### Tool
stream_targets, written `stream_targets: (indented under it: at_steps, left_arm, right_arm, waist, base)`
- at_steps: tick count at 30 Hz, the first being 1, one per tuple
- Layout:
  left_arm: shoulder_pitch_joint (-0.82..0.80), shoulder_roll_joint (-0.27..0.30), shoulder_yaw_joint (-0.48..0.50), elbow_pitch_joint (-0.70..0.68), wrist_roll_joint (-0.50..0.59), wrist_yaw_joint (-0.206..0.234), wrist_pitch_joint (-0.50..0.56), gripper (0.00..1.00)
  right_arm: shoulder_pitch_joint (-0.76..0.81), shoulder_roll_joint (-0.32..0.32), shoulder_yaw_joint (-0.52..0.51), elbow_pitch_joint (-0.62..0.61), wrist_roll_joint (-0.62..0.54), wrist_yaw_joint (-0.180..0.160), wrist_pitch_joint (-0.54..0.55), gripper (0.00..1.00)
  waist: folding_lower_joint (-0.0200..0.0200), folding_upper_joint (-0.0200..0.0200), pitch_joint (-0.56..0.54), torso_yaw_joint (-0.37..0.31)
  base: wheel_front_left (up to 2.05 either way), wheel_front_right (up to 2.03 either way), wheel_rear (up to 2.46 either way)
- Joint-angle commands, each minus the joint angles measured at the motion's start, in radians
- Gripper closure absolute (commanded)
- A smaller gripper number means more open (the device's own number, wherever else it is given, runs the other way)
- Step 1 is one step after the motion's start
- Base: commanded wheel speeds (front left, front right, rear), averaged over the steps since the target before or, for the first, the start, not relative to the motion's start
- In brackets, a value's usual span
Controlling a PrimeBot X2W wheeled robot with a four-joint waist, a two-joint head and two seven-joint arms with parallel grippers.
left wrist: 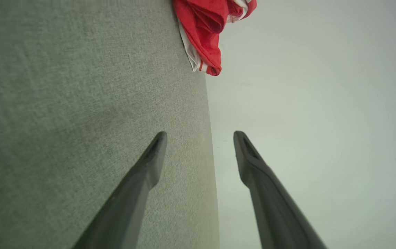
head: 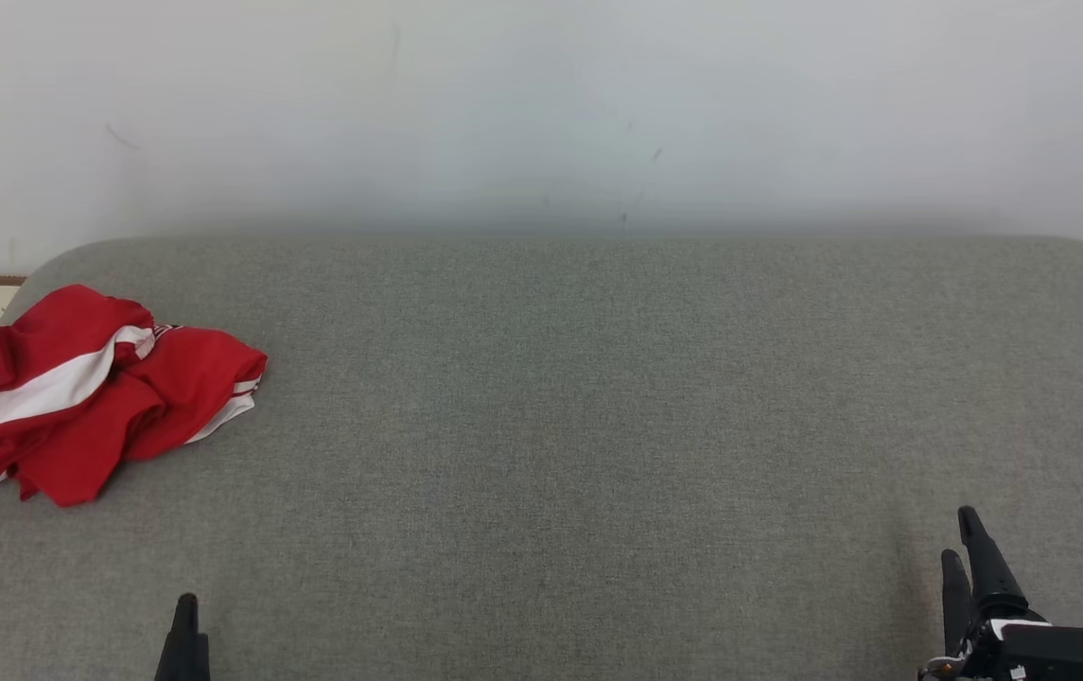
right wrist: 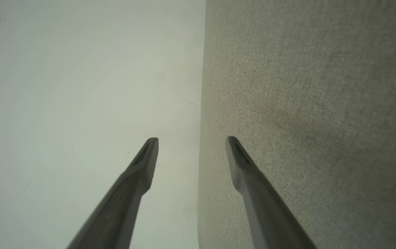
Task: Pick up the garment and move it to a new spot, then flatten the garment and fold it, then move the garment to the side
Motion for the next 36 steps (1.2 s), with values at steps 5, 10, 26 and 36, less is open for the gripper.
stream_targets:
  at_steps: [5,10,26,36]
  left_arm:
    - [-0.036,0.012,-0.008,-0.022,0.11,0.0,-0.027,0.0]
    - [-0.043,0.012,-0.011,-0.029,0.219,0.0,-0.048,0.0]
    - [-0.053,0.015,-0.031,-0.041,0.61,0.0,-0.111,0.0]
    - [-0.06,0.009,-0.03,-0.037,0.762,0.003,-0.143,0.0]
  right_arm:
    - [-0.033,-0.018,0.02,-0.018,-0.085,0.0,-0.026,0.0]
    - [-0.04,-0.025,0.038,-0.018,-0.167,0.0,-0.048,0.0]
    - [-0.056,-0.053,0.128,-0.018,-0.476,0.0,-0.113,0.0]
    - [-0.063,-0.065,0.166,-0.014,-0.602,0.0,-0.146,0.0]
  waist:
    - [0.0,0.0,0.001,-0.001]
    - [0.0,0.0,0.003,-0.002]
    - [0.0,0.0,0.005,-0.007]
    - [0.0,0.0,0.007,-0.011]
  base:
    - [0.0,0.0,0.0]
    - [0.0,0.0,0.0]
    - [0.0,0.0,0.0]
    - [0.0,0.0,0.0]
